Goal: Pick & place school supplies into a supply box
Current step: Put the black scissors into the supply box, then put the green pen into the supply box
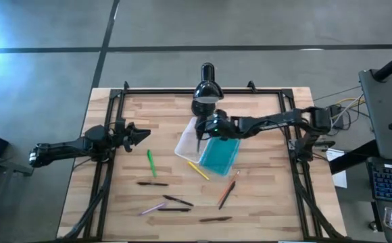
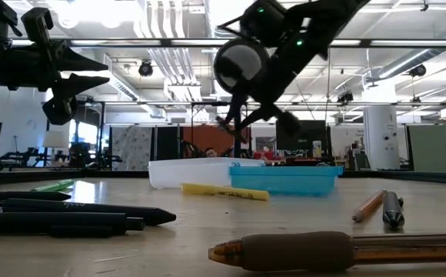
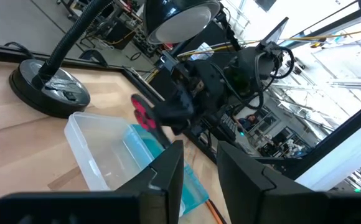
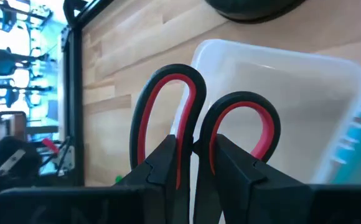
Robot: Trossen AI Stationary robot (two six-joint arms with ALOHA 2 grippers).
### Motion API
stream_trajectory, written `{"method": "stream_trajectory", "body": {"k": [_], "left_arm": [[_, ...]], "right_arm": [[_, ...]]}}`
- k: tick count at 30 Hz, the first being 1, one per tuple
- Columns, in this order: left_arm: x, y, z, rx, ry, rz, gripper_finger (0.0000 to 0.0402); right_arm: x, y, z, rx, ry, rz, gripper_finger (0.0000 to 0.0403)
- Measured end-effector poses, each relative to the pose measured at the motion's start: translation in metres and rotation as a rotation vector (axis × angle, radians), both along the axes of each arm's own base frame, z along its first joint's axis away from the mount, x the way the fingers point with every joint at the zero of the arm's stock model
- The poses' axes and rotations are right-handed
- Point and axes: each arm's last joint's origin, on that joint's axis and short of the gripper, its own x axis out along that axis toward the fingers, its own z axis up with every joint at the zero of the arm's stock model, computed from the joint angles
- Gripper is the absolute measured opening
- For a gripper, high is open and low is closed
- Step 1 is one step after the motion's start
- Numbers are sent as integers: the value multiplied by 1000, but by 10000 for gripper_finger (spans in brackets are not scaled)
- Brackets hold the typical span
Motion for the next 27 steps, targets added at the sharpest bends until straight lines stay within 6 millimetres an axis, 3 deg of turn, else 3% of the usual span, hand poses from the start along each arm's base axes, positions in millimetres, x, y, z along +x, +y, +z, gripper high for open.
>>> {"method": "stream_trajectory", "body": {"k": [4,10,19,23,27], "left_arm": [[0,0,0,0,0,0,80],[0,0,0,0,-1,0,80],[0,0,0,-1,4,0,80],[0,0,0,-1,5,-1,80],[0,0,0,-1,5,-1,80]], "right_arm": [[15,-2,-8,-11,40,-19,71],[21,-2,-24,-8,112,-35,105],[16,0,-10,-53,136,1,173],[11,7,3,-146,191,116,198],[4,23,22,-335,293,426,207]]}}
